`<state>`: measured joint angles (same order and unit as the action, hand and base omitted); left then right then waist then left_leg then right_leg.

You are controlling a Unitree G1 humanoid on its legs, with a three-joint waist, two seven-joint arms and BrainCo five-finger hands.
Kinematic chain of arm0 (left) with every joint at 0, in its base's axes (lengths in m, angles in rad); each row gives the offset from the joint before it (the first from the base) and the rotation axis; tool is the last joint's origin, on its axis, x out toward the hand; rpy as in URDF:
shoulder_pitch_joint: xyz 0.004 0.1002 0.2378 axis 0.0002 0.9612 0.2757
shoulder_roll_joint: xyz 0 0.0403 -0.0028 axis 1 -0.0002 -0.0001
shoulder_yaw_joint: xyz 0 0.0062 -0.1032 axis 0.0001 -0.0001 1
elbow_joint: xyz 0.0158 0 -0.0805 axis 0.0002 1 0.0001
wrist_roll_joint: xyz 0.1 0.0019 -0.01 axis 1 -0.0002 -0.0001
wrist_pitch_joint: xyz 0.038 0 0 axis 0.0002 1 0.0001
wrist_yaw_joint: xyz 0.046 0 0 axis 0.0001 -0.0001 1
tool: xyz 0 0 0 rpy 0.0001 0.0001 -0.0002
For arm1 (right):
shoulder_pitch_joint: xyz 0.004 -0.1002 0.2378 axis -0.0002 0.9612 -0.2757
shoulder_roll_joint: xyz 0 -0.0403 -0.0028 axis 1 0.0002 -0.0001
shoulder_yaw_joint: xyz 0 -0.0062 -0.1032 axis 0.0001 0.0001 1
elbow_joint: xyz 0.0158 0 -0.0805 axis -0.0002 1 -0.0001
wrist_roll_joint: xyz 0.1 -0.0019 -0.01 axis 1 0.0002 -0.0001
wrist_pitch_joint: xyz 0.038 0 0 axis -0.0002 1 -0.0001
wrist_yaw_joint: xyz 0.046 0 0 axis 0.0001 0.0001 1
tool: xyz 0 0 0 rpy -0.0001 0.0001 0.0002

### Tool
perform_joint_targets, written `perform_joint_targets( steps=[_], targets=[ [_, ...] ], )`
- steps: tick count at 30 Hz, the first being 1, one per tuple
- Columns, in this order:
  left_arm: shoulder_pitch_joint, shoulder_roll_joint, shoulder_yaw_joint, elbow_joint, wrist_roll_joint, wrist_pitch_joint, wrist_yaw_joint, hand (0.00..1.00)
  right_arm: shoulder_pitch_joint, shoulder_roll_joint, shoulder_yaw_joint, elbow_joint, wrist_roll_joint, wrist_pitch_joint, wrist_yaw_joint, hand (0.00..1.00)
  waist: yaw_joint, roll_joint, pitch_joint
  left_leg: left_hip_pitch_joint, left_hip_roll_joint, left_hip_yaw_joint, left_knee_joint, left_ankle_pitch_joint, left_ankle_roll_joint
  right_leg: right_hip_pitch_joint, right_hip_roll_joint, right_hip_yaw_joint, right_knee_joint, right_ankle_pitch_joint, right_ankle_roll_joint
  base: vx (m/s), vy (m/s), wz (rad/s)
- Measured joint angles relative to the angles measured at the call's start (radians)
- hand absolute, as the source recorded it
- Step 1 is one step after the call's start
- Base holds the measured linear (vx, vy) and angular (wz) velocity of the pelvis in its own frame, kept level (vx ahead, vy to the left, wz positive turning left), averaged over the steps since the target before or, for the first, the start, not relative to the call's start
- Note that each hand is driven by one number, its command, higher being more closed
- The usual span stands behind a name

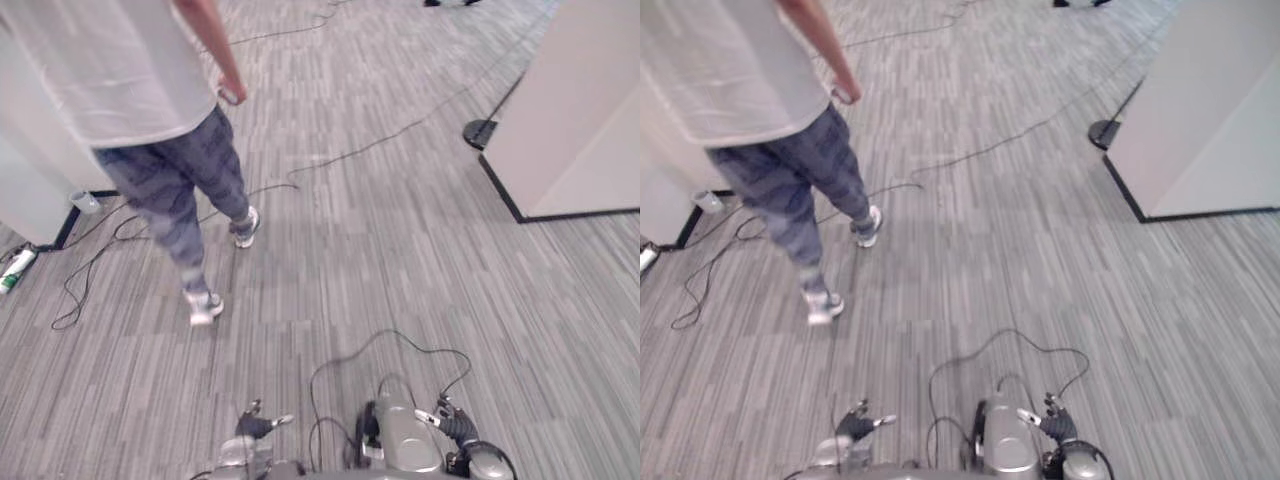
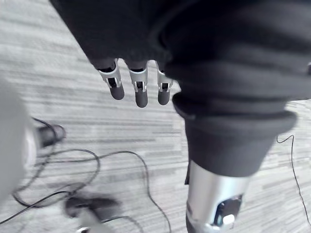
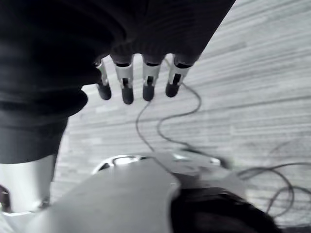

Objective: Organize washtable

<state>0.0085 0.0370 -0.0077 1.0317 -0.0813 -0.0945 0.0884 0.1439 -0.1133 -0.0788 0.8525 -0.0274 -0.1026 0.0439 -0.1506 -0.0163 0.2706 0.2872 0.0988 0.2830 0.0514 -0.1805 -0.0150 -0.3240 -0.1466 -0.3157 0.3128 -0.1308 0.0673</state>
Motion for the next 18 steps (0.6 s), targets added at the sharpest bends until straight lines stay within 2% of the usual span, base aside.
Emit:
perform_joint_targets(
  steps=[1, 2, 3, 4, 5, 6, 7, 8, 9, 10, 11, 12, 13, 14, 15, 16, 17, 18],
  targets=[
    [0.005, 0.000, -0.001, -0.001, 0.004, -0.001, 0.000, 0.00, 0.014, 0.028, -0.002, 0.008, 0.001, 0.003, -0.003, 0.00, 0.002, -0.050, -0.009, 0.064, -0.033, -0.017, -0.001, -0.031, -0.043, -0.004, -0.051, 0.004, -0.112, 0.032, 0.044, 0.87, -0.262, 1.03],
    [0.013, -0.006, 0.002, 0.003, 0.006, -0.001, -0.001, 0.00, 0.024, 0.035, -0.002, 0.013, 0.001, 0.004, -0.004, 0.00, 0.001, -0.062, -0.014, 0.096, -0.032, -0.033, 0.007, -0.062, -0.053, -0.005, -0.059, 0.029, -0.085, 0.097, 0.024, 0.89, -0.294, 0.85],
    [0.018, -0.031, 0.011, 0.009, 0.013, 0.003, -0.003, 0.00, 0.013, 0.030, -0.020, 0.027, 0.000, 0.007, -0.005, 0.00, 0.001, -0.031, -0.025, 0.109, 0.013, -0.047, 0.080, -0.085, -0.067, -0.027, -0.055, 0.043, 0.056, 0.141, 0.013, 0.86, -0.343, 0.65],
    [0.021, -0.038, 0.012, 0.009, 0.017, -0.003, -0.003, 0.00, 0.015, 0.015, -0.030, 0.024, -0.002, 0.013, -0.001, 0.00, 0.002, -0.004, -0.031, 0.041, 0.067, -0.066, 0.273, -0.072, -0.080, -0.017, -0.041, 0.031, 0.124, 0.101, -0.059, 0.80, -0.377, 0.54],
    [0.020, -0.045, 0.023, 0.009, 0.018, -0.003, -0.003, 0.00, 0.015, 0.013, -0.032, 0.018, -0.003, 0.015, 0.000, 0.00, 0.001, 0.015, -0.027, -0.005, 0.104, -0.073, 0.404, -0.044, -0.117, 0.005, -0.031, 0.014, 0.141, 0.078, -0.092, 0.71, -0.395, 0.41],
    [0.018, -0.074, 0.092, -0.001, 0.019, 0.000, -0.002, 0.00, 0.020, -0.004, -0.050, 0.000, -0.002, 0.024, 0.001, 0.00, 0.000, 0.055, -0.018, -0.115, 0.201, -0.077, 0.676, 0.086, -0.165, 0.066, 0.006, -0.014, 0.136, 0.023, -0.107, 0.81, -0.397, 0.10],
    [0.023, -0.090, 0.152, -0.018, 0.017, 0.001, -0.002, 0.00, 0.020, -0.014, -0.050, -0.006, -0.002, 0.034, -0.002, 0.00, 0.008, 0.077, -0.013, -0.197, 0.297, -0.017, 0.921, 0.123, -0.145, 0.142, 0.057, -0.012, 0.113, -0.017, -0.115, 0.68, -0.298, -0.09],
    [0.026, -0.092, 0.172, -0.030, 0.017, 0.001, -0.002, 0.00, 0.019, -0.014, -0.051, -0.005, -0.001, 0.036, -0.004, 0.00, 0.012, 0.078, -0.009, -0.220, 0.328, 0.026, 1.013, 0.115, -0.134, 0.191, 0.078, -0.005, 0.093, -0.033, -0.116, 0.66, -0.229, -0.43],
    [0.037, -0.083, 0.175, -0.051, 0.016, -0.001, -0.001, 0.00, 0.020, -0.010, -0.049, 0.004, 0.006, 0.036, -0.010, 0.00, 0.026, 0.067, -0.004, -0.252, 0.340, 0.087, 1.096, 0.093, -0.109, 0.280, 0.097, 0.018, 0.042, -0.052, -0.128, 0.46, -0.130, -0.43],
    [0.037, -0.080, 0.174, -0.055, 0.015, -0.003, -0.001, 0.00, 0.019, -0.009, -0.046, 0.012, 0.012, 0.036, -0.016, 0.00, 0.030, 0.063, -0.004, -0.274, 0.336, 0.119, 1.103, 0.085, -0.097, 0.321, 0.103, 0.022, 0.007, -0.057, -0.128, 0.67, -0.187, -0.49],
    [0.040, -0.070, 0.175, -0.065, 0.014, -0.003, -0.001, 0.00, 0.010, -0.009, -0.041, 0.029, 0.018, 0.037, -0.020, 0.00, 0.031, 0.056, -0.005, -0.325, 0.334, 0.192, 1.065, 0.075, -0.094, 0.391, 0.116, 0.037, -0.061, -0.058, -0.125, 0.63, -0.156, -0.41],
    [0.041, -0.059, 0.176, -0.073, 0.010, -0.006, -0.002, 0.00, 0.001, -0.008, -0.039, 0.030, 0.018, 0.039, -0.020, 0.00, 0.031, 0.053, -0.004, -0.381, 0.328, 0.257, 0.951, 0.057, -0.106, 0.448, 0.124, 0.047, -0.121, -0.059, -0.118, 0.52, -0.110, -0.36],
    [0.042, -0.053, 0.175, -0.075, 0.007, -0.007, -0.002, 0.00, 0.000, -0.008, -0.037, 0.031, 0.017, 0.039, -0.020, 0.00, 0.031, 0.050, -0.003, -0.400, 0.310, 0.277, 0.853, 0.056, -0.106, 0.477, 0.126, 0.053, -0.148, -0.055, -0.108, 0.51, -0.074, -0.41],
    [0.049, -0.044, 0.175, -0.083, 0.002, -0.009, -0.001, 0.00, -0.003, -0.008, -0.029, 0.032, 0.017, 0.039, -0.021, 0.00, 0.032, 0.044, -0.002, -0.413, 0.249, 0.297, 0.586, 0.060, -0.109, 0.517, 0.124, 0.069, -0.189, -0.051, -0.099, 0.51, -0.020, -0.59],
    [0.064, -0.043, 0.177, -0.098, -0.004, -0.011, -0.001, 0.00, -0.008, -0.008, -0.030, 0.036, 0.017, 0.038, -0.022, 0.00, 0.038, 0.047, -0.001, -0.406, 0.187, 0.288, 0.280, 0.086, -0.134, 0.558, 0.123, 0.081, -0.220, -0.043, -0.091, 0.52, 0.014, -0.70],
    [0.066, -0.042, 0.177, -0.100, -0.007, -0.012, -0.001, 0.00, -0.007, -0.009, -0.031, 0.036, 0.015, 0.037, -0.022, 0.00, 0.048, 0.053, 0.000, -0.408, 0.168, 0.278, 0.173, 0.095, -0.146, 0.587, 0.125, 0.082, -0.231, -0.039, -0.087, 0.67, 0.136, -0.80],
    [0.068, -0.039, 0.176, -0.102, -0.017, -0.013, 0.000, 0.00, 0.007, -0.011, -0.039, 0.038, 0.015, 0.036, -0.025, 0.00, 0.060, 0.058, -0.004, -0.435, 0.148, 0.228, 0.094, 0.093, -0.144, 0.639, 0.132, 0.083, -0.265, -0.041, -0.082, 0.58, 0.175, -0.58],
    [0.069, -0.037, 0.176, -0.101, -0.022, -0.013, 0.000, 0.00, 0.012, -0.011, -0.038, 0.038, 0.014, 0.035, -0.027, 0.00, 0.062, 0.058, -0.006, -0.448, 0.145, 0.215, 0.094, 0.091, -0.141, 0.667, 0.133, 0.082, -0.275, -0.055, -0.063, 0.60, 0.213, -0.56]
  ],
)
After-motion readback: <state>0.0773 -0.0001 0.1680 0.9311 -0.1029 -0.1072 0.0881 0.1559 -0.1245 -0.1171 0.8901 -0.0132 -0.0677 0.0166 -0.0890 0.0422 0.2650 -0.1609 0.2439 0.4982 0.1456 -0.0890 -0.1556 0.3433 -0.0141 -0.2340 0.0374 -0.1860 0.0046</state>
